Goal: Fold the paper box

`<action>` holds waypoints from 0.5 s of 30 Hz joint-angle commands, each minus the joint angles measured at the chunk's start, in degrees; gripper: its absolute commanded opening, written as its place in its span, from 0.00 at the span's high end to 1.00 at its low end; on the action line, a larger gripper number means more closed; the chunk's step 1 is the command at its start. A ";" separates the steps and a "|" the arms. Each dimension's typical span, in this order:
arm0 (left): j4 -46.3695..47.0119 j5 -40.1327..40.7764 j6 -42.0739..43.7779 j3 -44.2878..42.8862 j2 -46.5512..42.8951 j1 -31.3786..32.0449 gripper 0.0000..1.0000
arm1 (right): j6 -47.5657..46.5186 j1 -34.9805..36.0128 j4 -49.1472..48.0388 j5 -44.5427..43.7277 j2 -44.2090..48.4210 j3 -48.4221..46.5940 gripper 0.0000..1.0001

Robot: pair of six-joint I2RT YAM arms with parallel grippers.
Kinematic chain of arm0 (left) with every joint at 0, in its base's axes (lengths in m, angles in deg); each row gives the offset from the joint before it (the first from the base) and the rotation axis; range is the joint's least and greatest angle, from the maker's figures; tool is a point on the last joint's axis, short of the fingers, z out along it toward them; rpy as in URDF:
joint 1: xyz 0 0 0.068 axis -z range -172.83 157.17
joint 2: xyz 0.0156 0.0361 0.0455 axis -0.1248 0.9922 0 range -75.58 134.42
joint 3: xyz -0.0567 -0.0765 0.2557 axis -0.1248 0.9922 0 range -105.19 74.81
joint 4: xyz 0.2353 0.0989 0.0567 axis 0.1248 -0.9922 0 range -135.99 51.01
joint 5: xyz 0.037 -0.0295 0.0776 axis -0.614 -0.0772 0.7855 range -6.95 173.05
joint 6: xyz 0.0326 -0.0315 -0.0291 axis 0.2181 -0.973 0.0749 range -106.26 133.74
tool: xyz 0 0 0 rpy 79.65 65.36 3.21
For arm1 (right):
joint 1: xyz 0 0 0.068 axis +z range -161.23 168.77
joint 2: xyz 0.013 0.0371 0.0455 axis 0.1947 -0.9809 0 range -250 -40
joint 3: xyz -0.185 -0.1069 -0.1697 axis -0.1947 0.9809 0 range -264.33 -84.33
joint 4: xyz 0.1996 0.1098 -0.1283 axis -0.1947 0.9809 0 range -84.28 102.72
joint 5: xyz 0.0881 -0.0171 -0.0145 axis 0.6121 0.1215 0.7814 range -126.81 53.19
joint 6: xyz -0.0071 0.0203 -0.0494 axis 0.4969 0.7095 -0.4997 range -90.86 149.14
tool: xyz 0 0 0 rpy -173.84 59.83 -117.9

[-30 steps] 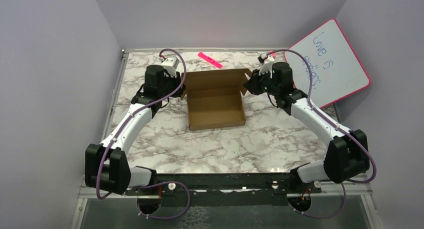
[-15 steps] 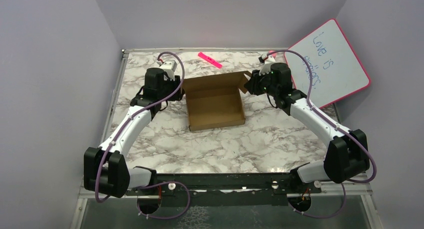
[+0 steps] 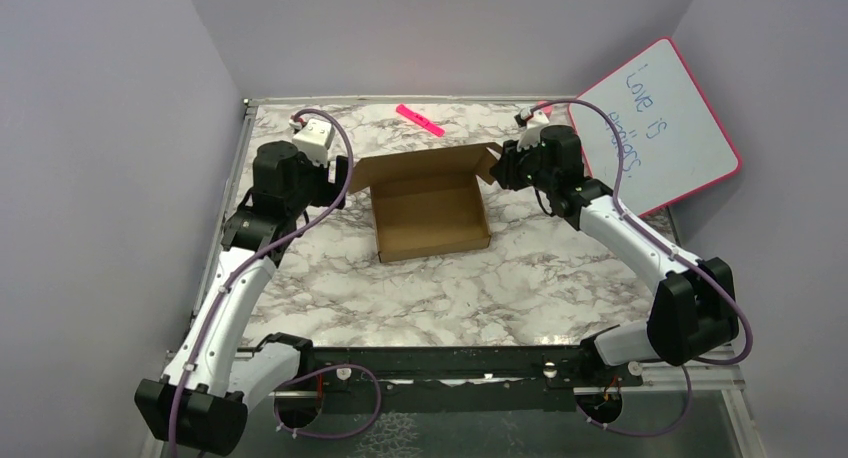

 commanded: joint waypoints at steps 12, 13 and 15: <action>-6.36 -14.72 16.04 -9.54 7.41 0.25 0.24 | -2.66 0.43 1.33 2.15 -1.40 -2.38 0.67; -6.39 -15.17 16.08 -9.78 8.45 0.30 0.25 | -2.77 0.43 1.46 2.45 -1.36 -2.52 0.67; -6.32 -15.92 16.91 -9.81 10.27 0.26 0.30 | -2.90 0.44 1.28 2.72 -1.29 -2.54 0.67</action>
